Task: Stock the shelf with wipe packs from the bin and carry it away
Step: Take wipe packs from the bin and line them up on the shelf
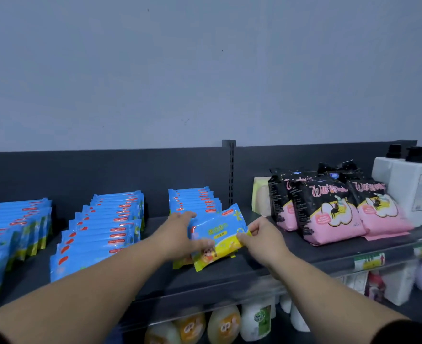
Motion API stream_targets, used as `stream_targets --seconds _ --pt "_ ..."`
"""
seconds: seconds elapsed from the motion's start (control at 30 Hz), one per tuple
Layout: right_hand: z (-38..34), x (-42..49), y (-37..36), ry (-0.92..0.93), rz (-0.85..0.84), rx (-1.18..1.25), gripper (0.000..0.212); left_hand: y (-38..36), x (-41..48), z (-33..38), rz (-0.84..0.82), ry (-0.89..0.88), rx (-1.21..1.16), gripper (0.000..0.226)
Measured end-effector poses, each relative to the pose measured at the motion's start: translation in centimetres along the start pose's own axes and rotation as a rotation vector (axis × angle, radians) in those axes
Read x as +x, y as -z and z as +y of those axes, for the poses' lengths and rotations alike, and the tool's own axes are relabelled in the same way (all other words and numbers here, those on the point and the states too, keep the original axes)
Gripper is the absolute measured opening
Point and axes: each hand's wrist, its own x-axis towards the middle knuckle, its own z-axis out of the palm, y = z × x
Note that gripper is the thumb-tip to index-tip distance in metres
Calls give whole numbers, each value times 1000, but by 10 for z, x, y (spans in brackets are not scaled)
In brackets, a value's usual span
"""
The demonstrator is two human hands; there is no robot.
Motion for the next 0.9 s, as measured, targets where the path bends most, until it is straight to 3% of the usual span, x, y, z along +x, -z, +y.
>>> stream_targets --seconds 0.07,0.13,0.3,0.37,0.57,0.73,0.9 --pt "-1 1 -3 19 -53 -55 20 -7 -2 1 -48 -36 149 102" --pt "-5 1 -5 74 -126 -104 29 -12 -1 2 -53 -51 202 102" --pt "-13 1 -5 224 -232 -231 81 -11 3 5 -108 -63 319 92" --pt "-11 -1 -7 237 -256 -292 93 -11 4 6 -116 -67 361 89" --pt "-8 0 -15 269 -179 -452 96 -18 9 5 -64 -89 412 85" --pt "-1 0 -10 267 -204 -413 100 -21 7 4 -62 -53 457 78" --pt "8 -6 -4 284 -166 -411 98 -29 4 10 44 -90 485 76"
